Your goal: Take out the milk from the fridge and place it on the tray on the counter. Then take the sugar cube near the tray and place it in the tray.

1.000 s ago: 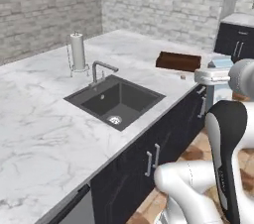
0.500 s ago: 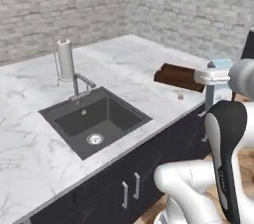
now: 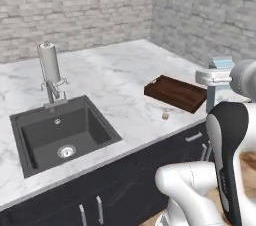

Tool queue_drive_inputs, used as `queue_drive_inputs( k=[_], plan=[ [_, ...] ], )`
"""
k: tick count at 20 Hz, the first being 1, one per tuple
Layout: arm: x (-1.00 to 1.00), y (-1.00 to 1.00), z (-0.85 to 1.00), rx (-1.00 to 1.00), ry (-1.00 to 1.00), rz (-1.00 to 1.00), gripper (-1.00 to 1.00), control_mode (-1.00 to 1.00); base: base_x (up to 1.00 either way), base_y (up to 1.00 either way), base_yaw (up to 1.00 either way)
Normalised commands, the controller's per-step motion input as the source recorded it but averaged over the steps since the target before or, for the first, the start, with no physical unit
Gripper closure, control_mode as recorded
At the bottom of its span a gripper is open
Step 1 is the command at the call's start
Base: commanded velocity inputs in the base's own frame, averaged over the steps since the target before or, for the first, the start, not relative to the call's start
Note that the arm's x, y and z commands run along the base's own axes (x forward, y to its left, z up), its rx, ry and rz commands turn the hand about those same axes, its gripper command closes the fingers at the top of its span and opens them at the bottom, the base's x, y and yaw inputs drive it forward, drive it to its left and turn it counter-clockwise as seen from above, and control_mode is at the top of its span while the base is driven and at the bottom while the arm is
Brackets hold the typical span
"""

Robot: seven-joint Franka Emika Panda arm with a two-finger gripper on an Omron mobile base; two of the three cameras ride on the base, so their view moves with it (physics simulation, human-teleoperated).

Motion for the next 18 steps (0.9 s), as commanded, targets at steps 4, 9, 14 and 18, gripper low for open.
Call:
queue_drive_inputs(
  k=[4, 9, 14, 18],
  plan=[
    [0.00, 0.00, 0.00, 0.00, 0.00, 0.00, 1.00, 1.00, 0.17, -1.00, 0.45],
    [0.00, 0.00, 0.00, 0.00, 0.00, 0.00, 1.00, 1.00, 0.24, -1.00, 0.45],
    [0.00, 0.00, 0.00, 0.00, 0.00, 0.00, 1.00, 1.00, 0.40, -0.32, 0.21],
    [0.00, 0.00, 0.00, 0.00, 0.00, 0.00, 1.00, 1.00, 0.64, -0.09, 0.24]
  ],
)
